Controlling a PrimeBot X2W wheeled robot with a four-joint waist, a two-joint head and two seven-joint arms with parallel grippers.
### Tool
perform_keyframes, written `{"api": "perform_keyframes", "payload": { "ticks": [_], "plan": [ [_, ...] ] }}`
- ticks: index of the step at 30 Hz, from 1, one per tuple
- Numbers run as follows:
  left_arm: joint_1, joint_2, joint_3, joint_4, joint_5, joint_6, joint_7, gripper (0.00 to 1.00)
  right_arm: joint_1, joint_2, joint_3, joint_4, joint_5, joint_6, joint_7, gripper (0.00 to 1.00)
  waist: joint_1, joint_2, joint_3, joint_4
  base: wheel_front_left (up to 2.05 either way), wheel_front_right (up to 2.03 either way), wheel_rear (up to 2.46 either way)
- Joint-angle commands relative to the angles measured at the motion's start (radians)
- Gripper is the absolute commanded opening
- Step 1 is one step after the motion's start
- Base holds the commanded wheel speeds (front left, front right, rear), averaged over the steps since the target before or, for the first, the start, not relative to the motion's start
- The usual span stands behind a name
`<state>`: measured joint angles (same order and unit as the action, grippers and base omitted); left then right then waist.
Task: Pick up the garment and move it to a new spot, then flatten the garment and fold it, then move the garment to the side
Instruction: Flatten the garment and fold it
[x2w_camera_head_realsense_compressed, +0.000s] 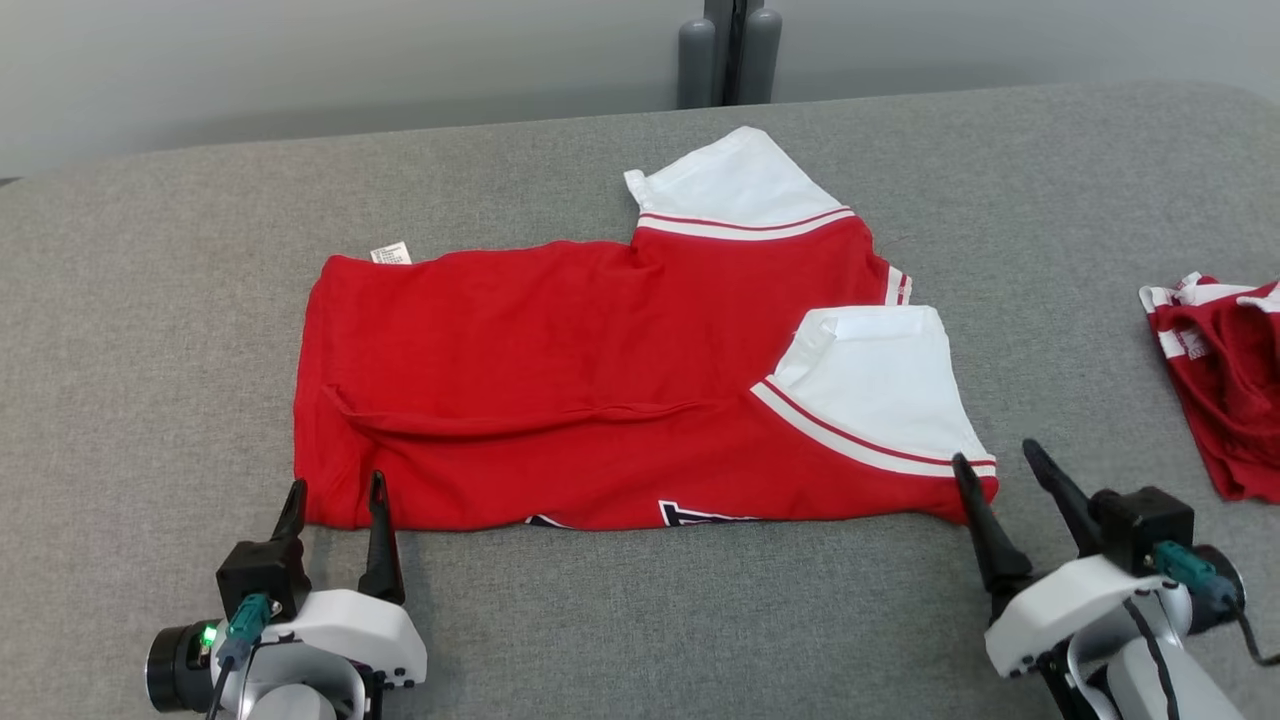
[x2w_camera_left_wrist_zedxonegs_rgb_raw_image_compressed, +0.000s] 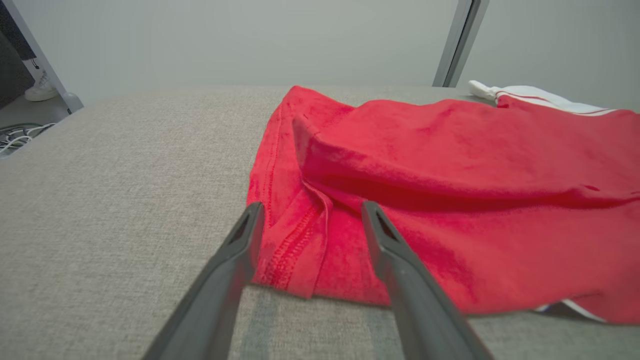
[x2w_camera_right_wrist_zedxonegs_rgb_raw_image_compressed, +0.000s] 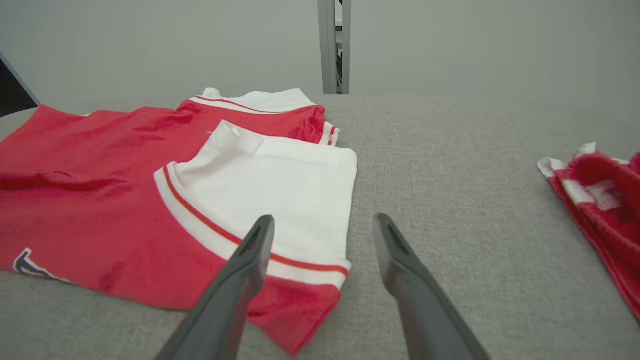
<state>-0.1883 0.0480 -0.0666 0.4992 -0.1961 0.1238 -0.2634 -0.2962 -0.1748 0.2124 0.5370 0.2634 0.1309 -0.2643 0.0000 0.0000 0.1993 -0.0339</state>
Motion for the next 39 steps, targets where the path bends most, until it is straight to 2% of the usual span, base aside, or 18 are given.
{"api": "perform_keyframes", "payload": {
  "ticks": [1, 14, 15, 16, 17, 18, 19, 29, 32, 39],
  "plan": [
    [0.014, 0.005, -0.002, -0.005, -0.007, 0.003, -0.001, 1.0, 0.033, 0.0, 0.001, 0.005, 0.016, 0.0, 0.001, 1.0, 0.0, 0.0, -0.006, -0.004, 0.0, 0.0, 0.0],
    [-0.005, 0.005, -0.018, 0.002, -0.018, 0.005, -0.001, 1.0, 0.031, 0.031, 0.009, 0.115, 0.1, 0.0, 0.001, 1.0, 0.0, 0.0, 0.014, 0.019, 0.0, 0.0, 0.0],
    [-0.007, 0.005, -0.019, 0.002, -0.018, 0.004, -0.001, 1.0, 0.026, 0.032, 0.017, 0.126, 0.109, 0.0, 0.001, 0.92, 0.0, 0.0, 0.016, 0.021, 0.0, 0.0, 0.0],
    [-0.007, 0.005, -0.019, 0.002, -0.018, 0.004, -0.001, 1.0, 0.026, 0.032, 0.017, 0.126, 0.109, 0.0, 0.001, 0.92, 0.0, 0.0, 0.016, 0.021, 0.0, 0.0, 0.0],
    [-0.008, 0.005, -0.017, 0.003, -0.02, 0.005, -0.001, 1.0, 0.022, 0.033, 0.025, 0.135, 0.12, 0.0, 0.001, 0.49, 0.0, 0.0, 0.017, 0.022, 0.0, 0.0, 0.0],
    [-0.008, 0.005, -0.014, 0.004, -0.02, 0.006, -0.001, 1.0, 0.019, 0.031, 0.036, 0.142, 0.127, 0.0, 0.002, 0.12, 0.0, 0.0, 0.018, 0.023, 0.0, 0.0, 0.0],
    [-0.009, 0.005, -0.01, 0.005, -0.02, 0.006, -0.001, 1.0, 0.016, 0.028, 0.048, 0.147, 0.134, 0.0, 0.002, 0.0, 0.0, 0.0, 0.019, 0.023, 0.0, 0.0, 0.0],
    [-0.035, 0.005, 0.003, 0.044, -0.007, -0.016, -0.001, 1.0, -0.018, -0.043, 0.104, 0.075, 0.145, 0.0, 0.001, 0.0, 0.0, 0.0, 0.035, -0.002, 0.0, 0.0, 0.0],
    [-0.05, 0.005, 0.003, 0.06, 0.014, -0.012, -0.001, 1.0, -0.022, -0.05, 0.117, 0.063, 0.145, 0.0, 0.001, 0.0, 0.0, 0.0, 0.044, -0.009, 0.0, 0.0, 0.0],
    [-0.079, 0.006, 0.055, 0.11, 0.027, 0.031, -0.001, 1.0, -0.037, -0.05, 0.132, 0.046, 0.144, 0.0, 0.001, 0.0, 0.0, 0.0, 0.06, -0.019, 0.0, 0.0, 0.0]
  ]
}}
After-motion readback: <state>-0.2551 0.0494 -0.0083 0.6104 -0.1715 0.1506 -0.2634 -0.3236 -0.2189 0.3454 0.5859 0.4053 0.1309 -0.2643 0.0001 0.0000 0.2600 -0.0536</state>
